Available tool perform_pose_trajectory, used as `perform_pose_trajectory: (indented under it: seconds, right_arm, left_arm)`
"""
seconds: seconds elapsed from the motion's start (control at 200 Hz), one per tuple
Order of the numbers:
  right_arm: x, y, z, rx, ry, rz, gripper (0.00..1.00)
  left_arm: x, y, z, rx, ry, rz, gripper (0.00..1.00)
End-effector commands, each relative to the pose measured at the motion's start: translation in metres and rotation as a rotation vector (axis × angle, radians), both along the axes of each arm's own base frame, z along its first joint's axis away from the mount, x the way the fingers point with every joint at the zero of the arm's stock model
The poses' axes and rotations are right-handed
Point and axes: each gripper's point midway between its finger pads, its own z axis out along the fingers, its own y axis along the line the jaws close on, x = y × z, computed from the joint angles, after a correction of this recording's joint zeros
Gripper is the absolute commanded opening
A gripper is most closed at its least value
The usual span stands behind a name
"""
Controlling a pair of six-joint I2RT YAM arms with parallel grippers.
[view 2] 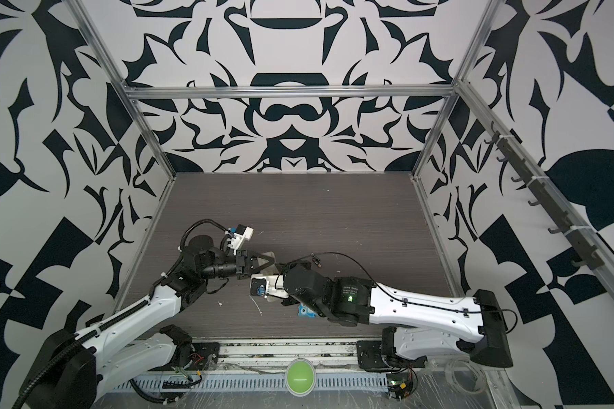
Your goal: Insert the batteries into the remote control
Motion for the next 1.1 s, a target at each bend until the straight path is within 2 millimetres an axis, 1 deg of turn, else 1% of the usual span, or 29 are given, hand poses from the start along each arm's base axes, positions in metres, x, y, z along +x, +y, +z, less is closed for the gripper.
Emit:
perform_pose_trajectory:
  seconds: [0.0, 0.065, 0.145, 0.215, 0.235, 0.305, 0.81, 0.95, 1.095]
  right_arm:
    - [-0.020, 0.004, 0.017, 0.068, 0.103, 0.073, 0.32]
    - [-0.027, 0.005, 0.010, 0.046, 0.147, 0.098, 0.32]
    - [-0.031, 0.007, 0.003, 0.024, 0.176, 0.110, 0.31]
    - [-0.030, 0.009, 0.001, 0.017, 0.183, 0.108, 0.31]
    - [-0.036, 0.012, 0.001, 0.021, 0.204, 0.137, 0.31]
    - [-0.038, 0.015, 0.000, 0.020, 0.215, 0.152, 0.31]
    - [-0.043, 0.021, -0.008, -0.022, 0.249, 0.176, 0.31]
    - [-0.044, 0.019, -0.014, -0.047, 0.258, 0.173, 0.30]
    - [-0.040, 0.016, -0.019, -0.069, 0.251, 0.151, 0.30]
  left_arm:
    - [-0.006, 0.002, 0.003, -0.016, -0.020, -0.024, 0.00]
    - [-0.007, 0.002, 0.004, -0.020, -0.022, -0.030, 0.00]
    - [-0.009, 0.002, 0.005, -0.026, -0.025, -0.040, 0.00]
    - [-0.011, 0.002, 0.008, -0.031, -0.033, -0.046, 0.00]
    - [-0.011, 0.002, 0.008, -0.032, -0.034, -0.046, 0.00]
    - [-0.012, 0.002, 0.010, -0.036, -0.040, -0.049, 0.00]
    - [-0.015, 0.002, 0.013, -0.042, -0.048, -0.065, 0.00]
    - [-0.015, 0.002, 0.014, -0.043, -0.049, -0.067, 0.00]
    - [-0.015, 0.002, 0.015, -0.045, -0.052, -0.068, 0.00]
